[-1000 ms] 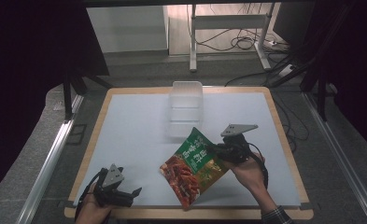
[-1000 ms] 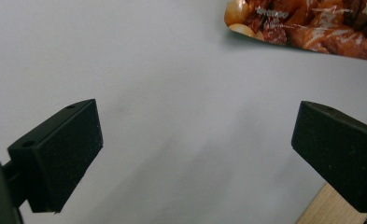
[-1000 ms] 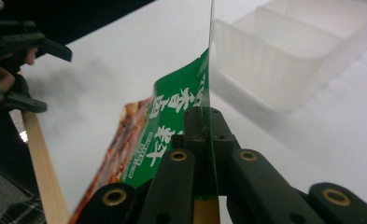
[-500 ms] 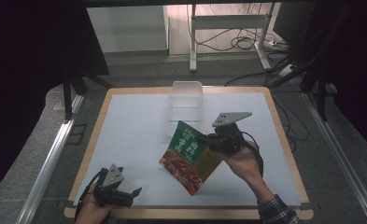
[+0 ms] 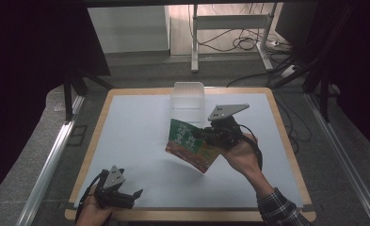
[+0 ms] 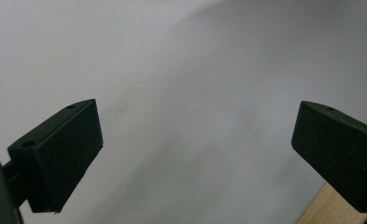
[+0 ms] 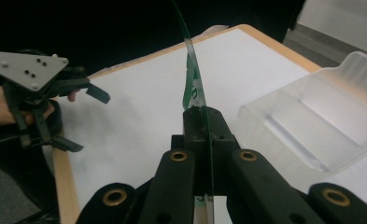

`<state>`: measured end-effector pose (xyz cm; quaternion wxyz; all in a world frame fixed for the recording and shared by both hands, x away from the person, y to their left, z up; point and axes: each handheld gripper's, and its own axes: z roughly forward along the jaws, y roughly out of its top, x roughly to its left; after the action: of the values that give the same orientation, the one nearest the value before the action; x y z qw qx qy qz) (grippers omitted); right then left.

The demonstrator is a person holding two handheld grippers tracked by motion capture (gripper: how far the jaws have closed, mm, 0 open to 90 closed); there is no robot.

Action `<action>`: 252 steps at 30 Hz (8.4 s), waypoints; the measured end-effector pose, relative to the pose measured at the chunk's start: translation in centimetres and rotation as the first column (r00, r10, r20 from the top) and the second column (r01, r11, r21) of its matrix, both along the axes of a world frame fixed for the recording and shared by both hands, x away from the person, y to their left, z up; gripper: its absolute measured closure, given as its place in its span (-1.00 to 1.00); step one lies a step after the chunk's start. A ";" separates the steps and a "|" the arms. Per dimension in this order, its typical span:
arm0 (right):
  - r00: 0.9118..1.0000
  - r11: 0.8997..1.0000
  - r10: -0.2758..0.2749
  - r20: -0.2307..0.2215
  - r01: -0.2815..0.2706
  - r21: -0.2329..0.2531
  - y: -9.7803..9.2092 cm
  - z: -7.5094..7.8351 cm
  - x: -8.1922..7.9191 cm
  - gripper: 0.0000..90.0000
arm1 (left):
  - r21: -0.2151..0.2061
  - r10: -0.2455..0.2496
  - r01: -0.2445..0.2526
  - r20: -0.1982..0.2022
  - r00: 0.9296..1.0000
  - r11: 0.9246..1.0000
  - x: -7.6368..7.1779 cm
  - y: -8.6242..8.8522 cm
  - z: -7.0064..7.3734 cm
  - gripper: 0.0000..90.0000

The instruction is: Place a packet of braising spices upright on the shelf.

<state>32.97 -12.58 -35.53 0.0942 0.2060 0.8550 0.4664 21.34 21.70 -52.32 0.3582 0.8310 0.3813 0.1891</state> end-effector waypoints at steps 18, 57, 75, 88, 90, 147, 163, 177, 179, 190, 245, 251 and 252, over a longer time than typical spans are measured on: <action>0.999 0.999 0.031 0.013 -0.032 0.044 0.0 3.7 3.7 0.98 | 0.002 0.000 0.000 -0.002 1.000 1.000 0.0 0.0 0.0 -0.96; 0.992 0.992 -0.092 0.091 0.083 0.099 2.7 8.7 12.6 0.99 | 0.009 -0.001 0.001 -0.005 1.000 1.000 0.0 -0.1 0.0 -0.95; 0.984 0.986 -0.137 0.116 0.125 0.106 3.5 6.9 18.0 0.98 | 0.010 -0.005 0.005 -0.004 1.000 1.000 0.0 0.0 0.0 -0.95; 0.974 0.986 -0.153 0.166 0.140 0.088 3.6 5.5 20.7 0.98 | -0.003 -0.006 0.006 -0.010 1.000 1.000 0.0 0.1 0.0 -0.95; 0.973 0.986 -0.154 0.169 0.140 0.093 3.4 5.3 21.1 0.99 | -0.003 -0.006 0.006 -0.010 1.000 1.000 0.0 0.1 0.0 -0.95; 0.985 0.988 -0.156 0.069 0.156 -0.001 4.6 -0.7 21.5 -0.08 | 0.016 -0.008 0.008 -0.009 1.000 1.000 0.0 -0.2 0.0 -0.95; 0.979 0.983 -0.185 0.091 0.186 -0.006 3.7 -0.3 20.9 -0.49 | 0.015 -0.006 0.006 -0.008 1.000 1.000 0.0 -0.1 -0.1 -0.95; 0.978 0.978 -0.204 0.037 0.202 0.044 1.7 -0.2 20.4 -0.80 | 0.020 -0.007 0.007 -0.009 1.000 1.000 0.0 -0.2 -0.1 -0.95; 0.978 0.978 -0.205 0.037 0.204 0.042 1.5 -0.4 20.2 -0.82 | 0.020 -0.007 0.007 -0.009 1.000 1.000 0.0 -0.2 -0.1 -0.95; 0.981 0.979 -0.195 -0.010 0.196 0.049 0.3 -1.4 19.4 -0.99 | 0.028 -0.010 0.010 -0.008 1.000 1.000 0.0 -0.2 -0.1 -0.95; 0.982 0.981 -0.186 -0.010 0.186 0.061 -2.4 -5.6 9.9 -1.00 | 0.031 -0.011 0.011 -0.009 1.000 0.999 0.0 -0.3 -0.1 -0.94; 0.981 0.980 -0.192 -0.021 0.193 0.057 -2.8 -6.4 8.8 -1.00 | 0.006 -0.007 0.007 -0.013 1.000 1.000 0.0 -0.1 -0.1 -0.94; 0.981 0.979 -0.194 -0.022 0.195 0.061 -2.9 -6.6 8.6 -1.00 | 0.000 -0.007 0.007 -0.014 1.000 1.000 0.1 0.0 -0.1 -0.94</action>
<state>41.60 -15.46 -42.11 0.1261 0.2952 0.8165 0.4799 21.40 21.67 -52.37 0.3560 0.8336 0.3810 0.1822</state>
